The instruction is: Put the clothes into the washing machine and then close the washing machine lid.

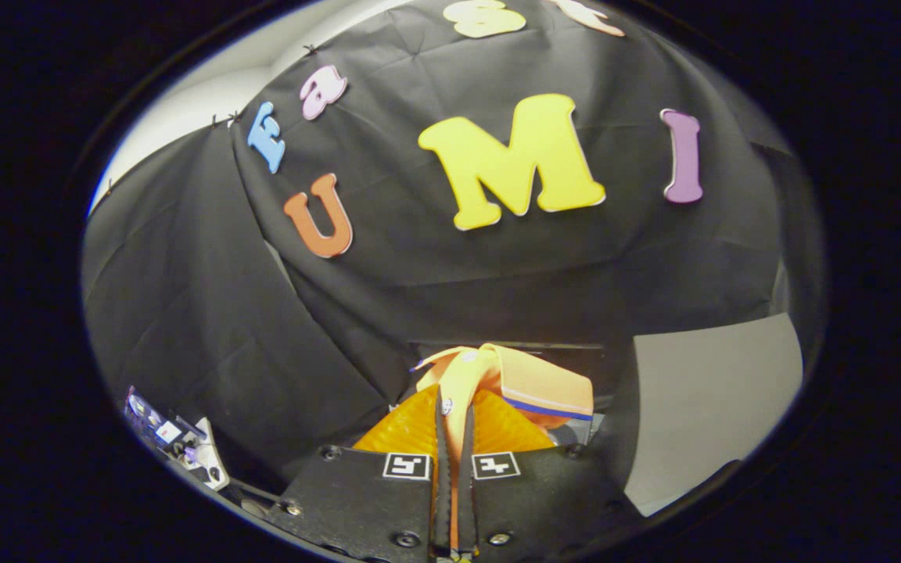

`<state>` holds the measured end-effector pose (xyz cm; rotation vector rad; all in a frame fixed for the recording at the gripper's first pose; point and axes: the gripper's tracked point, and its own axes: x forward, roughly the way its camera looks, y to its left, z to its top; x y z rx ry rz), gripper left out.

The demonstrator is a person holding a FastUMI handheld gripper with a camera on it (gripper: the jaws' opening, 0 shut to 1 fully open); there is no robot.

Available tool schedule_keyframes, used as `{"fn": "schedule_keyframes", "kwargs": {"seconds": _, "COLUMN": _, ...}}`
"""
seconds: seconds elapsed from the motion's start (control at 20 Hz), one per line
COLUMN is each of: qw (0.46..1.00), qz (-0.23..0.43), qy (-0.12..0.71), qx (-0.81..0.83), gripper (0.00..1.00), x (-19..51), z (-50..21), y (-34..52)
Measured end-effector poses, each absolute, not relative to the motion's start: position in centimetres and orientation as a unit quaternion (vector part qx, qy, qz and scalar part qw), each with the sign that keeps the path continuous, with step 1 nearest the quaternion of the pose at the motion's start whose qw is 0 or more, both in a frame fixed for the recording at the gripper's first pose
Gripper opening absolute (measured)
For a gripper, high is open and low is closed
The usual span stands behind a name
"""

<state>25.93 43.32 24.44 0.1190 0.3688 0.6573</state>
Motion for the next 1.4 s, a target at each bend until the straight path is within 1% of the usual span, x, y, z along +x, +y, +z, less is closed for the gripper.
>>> {"fn": "schedule_keyframes", "kwargs": {"seconds": 0.25, "qw": 0.914, "qz": 0.329, "qy": 0.234, "qx": 0.03, "gripper": 0.07, "x": 28.4, "z": 19.0, "y": 47.1}}
{"fn": "schedule_keyframes", "kwargs": {"seconds": 0.65, "qw": 0.895, "qz": 0.314, "qy": 0.317, "qx": 0.015, "gripper": 0.07, "x": 33.7, "z": 11.1, "y": 51.1}}
{"fn": "schedule_keyframes", "kwargs": {"seconds": 0.95, "qw": 0.884, "qz": 0.283, "qy": 0.372, "qx": -0.003, "gripper": 0.07, "x": 37.1, "z": 5.5, "y": 51.8}}
{"fn": "schedule_keyframes", "kwargs": {"seconds": 1.15, "qw": 0.873, "qz": 0.255, "qy": 0.415, "qx": -0.015, "gripper": 0.07, "x": 38.1, "z": 1.6, "y": 51.6}}
{"fn": "schedule_keyframes", "kwargs": {"seconds": 1.4, "qw": 0.875, "qz": 0.224, "qy": 0.428, "qx": -0.026, "gripper": 0.07, "x": 39.3, "z": 0.1, "y": 51.2}}
